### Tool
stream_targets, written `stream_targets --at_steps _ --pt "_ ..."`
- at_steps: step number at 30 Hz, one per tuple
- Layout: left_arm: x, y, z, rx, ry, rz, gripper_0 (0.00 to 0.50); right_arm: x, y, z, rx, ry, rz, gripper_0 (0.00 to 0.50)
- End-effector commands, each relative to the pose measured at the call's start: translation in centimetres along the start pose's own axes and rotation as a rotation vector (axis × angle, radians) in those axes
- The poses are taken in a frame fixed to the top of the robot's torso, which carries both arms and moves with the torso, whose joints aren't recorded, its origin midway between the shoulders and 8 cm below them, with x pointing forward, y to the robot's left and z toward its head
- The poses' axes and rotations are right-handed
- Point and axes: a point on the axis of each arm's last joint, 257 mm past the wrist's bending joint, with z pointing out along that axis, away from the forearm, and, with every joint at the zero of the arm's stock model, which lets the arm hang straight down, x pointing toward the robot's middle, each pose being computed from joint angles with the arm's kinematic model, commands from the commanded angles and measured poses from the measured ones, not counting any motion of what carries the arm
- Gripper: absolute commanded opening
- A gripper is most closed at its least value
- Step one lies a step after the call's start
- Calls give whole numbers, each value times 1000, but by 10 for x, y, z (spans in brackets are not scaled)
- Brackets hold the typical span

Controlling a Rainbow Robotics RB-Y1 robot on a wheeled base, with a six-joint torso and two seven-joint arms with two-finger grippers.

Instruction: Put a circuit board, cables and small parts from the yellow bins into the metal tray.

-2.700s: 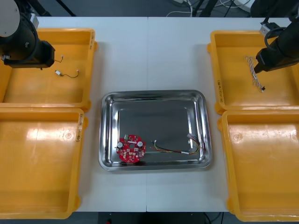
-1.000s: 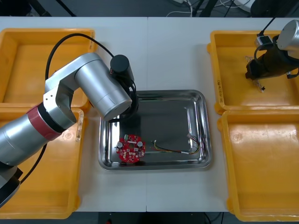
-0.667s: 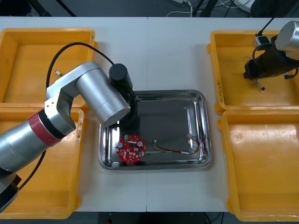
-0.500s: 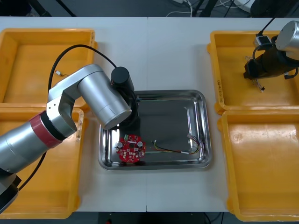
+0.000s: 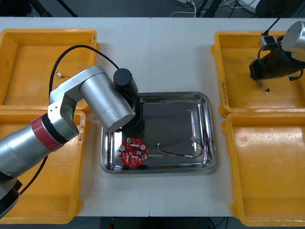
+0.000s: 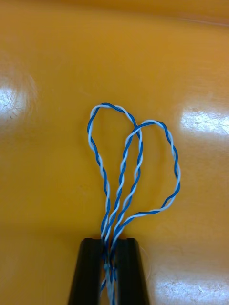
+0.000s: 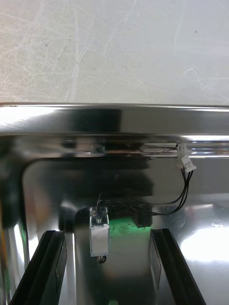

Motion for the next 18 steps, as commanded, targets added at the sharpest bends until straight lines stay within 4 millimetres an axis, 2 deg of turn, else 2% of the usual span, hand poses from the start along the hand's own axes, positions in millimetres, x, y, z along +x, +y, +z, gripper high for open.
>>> stream_targets --at_steps 1,5,11,16,17,18 --pt "4 -26 -9 56 -15 -45 500 -14 8 -3 -19 -34 16 0" --pt "-2 -13 -20 27 -10 -28 500 -16 9 -4 -21 -38 14 0" --pt "-20 3 -55 21 25 8 500 -28 9 -14 -19 -61 -14 0" --pt "-44 20 -86 23 37 28 500 -34 11 -38 -20 -26 -64 0" --pt "-44 20 -86 23 37 28 500 -34 11 -38 -20 -26 -64 0" --pt "-53 27 -95 19 37 37 500 -33 11 -49 -19 -4 -80 0"
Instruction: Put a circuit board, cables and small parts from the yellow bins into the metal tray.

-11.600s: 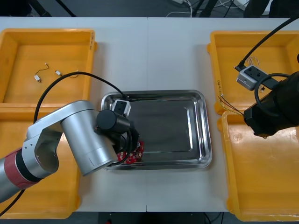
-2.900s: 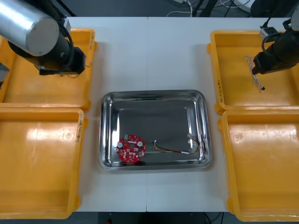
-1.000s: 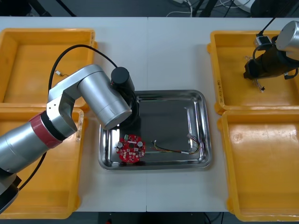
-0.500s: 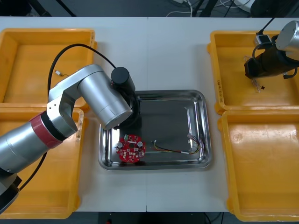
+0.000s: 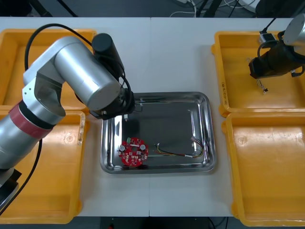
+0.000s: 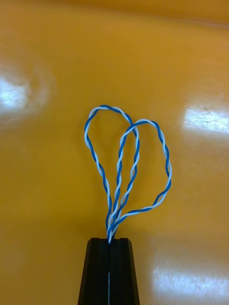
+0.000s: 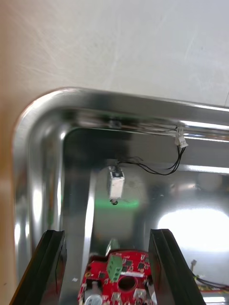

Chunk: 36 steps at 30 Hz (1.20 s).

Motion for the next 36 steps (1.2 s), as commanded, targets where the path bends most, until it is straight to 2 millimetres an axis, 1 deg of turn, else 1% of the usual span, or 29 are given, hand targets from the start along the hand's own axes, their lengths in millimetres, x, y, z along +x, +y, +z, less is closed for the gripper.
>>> stream_targets --at_steps 1,2,3,4,5,6,7,11,13,14,16,17,18,22,25,26,28,30,31,36 --pt "-45 9 -45 8 -68 141 500 -32 1 -39 7 -41 -58 0" --pt "-51 14 -52 8 -71 141 500 -32 1 -46 6 -30 -66 0" --pt "-53 16 -55 8 -70 141 500 -32 1 -49 5 -25 -69 0" --pt "-62 23 -63 8 -71 145 500 -31 1 -59 4 -11 -77 0" --pt "-65 26 -65 7 -72 141 500 -31 1 -62 2 -6 -79 0" --pt "-73 33 -71 6 -77 138 500 -29 3 -70 -3 7 -87 0" --pt "-75 35 -72 4 -78 137 500 -29 4 -71 -7 11 -88 0" --pt "-103 57 -84 -8 -89 127 500 -22 9 -96 -19 58 -113 0" --pt "-109 61 -86 -14 -94 131 500 -20 10 -101 -25 70 -117 0" --pt "-118 69 -89 -21 -94 126 500 -17 13 -109 -31 85 -126 0" --pt "-127 78 -91 -28 -94 115 500 -13 16 -116 -42 99 -132 0" --pt "-129 78 -92 -27 -95 114 500 -12 17 -116 -44 102 -133 0" --pt "-138 88 -93 -35 -94 100 500 -9 20 -122 -52 109 -143 0" --pt "-155 107 -94 -54 -97 69 500 3 23 -137 -45 117 -182 0" --pt "-169 121 -89 -65 -108 28 500 16 29 -147 -52 122 -221 0" --pt "-172 123 -88 -64 -111 18 500 16 31 -149 -53 115 -229 0" --pt "-181 134 -84 -74 -120 -22 500 16 39 -152 -61 84 -257 0" --pt "-187 140 -83 -84 -125 -45 500 16 45 -156 -66 62 -278 0" --pt "-191 146 -82 -84 -125 -76 500 18 53 -157 -73 49 -307 0" --pt "-196 164 -79 -87 -98 -165 500 23 83 -159 -63 26 -430 0"
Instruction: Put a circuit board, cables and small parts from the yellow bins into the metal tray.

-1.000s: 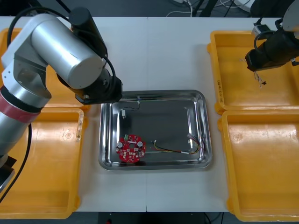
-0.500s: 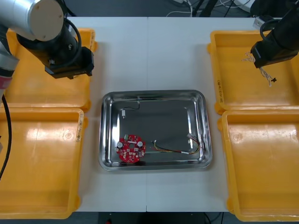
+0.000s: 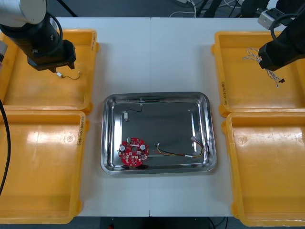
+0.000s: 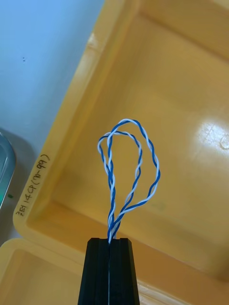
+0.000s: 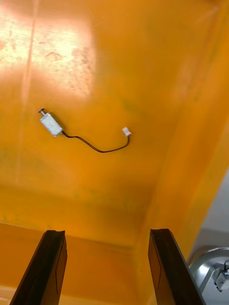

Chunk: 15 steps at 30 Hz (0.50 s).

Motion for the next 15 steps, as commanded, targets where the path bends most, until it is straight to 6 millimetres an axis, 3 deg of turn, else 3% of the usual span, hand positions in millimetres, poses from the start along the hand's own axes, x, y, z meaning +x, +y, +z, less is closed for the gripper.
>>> stream_targets --at_steps 1,9,15 --pt "-47 20 -36 5 -81 -108 500 1 17 -7 68 8 -137 0" --pt "-66 36 -16 10 -103 -268 500 -20 103 10 -9 -22 -346 0" --pt "-82 45 -2 44 -131 -368 500 -22 152 25 -68 -3 -477 0"
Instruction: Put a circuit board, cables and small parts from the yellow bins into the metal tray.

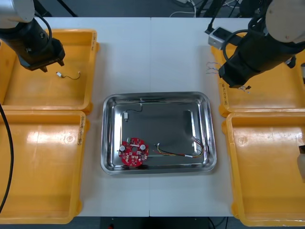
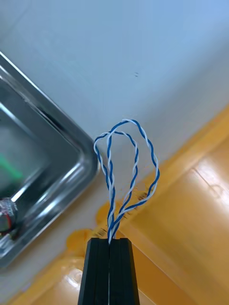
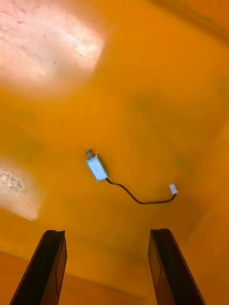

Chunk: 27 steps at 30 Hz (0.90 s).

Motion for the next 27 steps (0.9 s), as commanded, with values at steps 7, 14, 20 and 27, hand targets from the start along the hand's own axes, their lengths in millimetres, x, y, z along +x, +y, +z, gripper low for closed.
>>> stream_targets --at_steps 7,14,20,27 --pt "-53 1 -12 74 -101 -258 500 -35 69 15 -78 -29 -317 0" --pt "-50 -1 3 63 -112 -314 500 -47 94 29 -61 -28 -506 0" --pt "-47 -8 15 74 -120 -310 500 -54 114 55 -53 -20 -667 0" --pt "-41 -18 26 86 -117 -303 500 -50 122 79 -39 -6 -738 0"
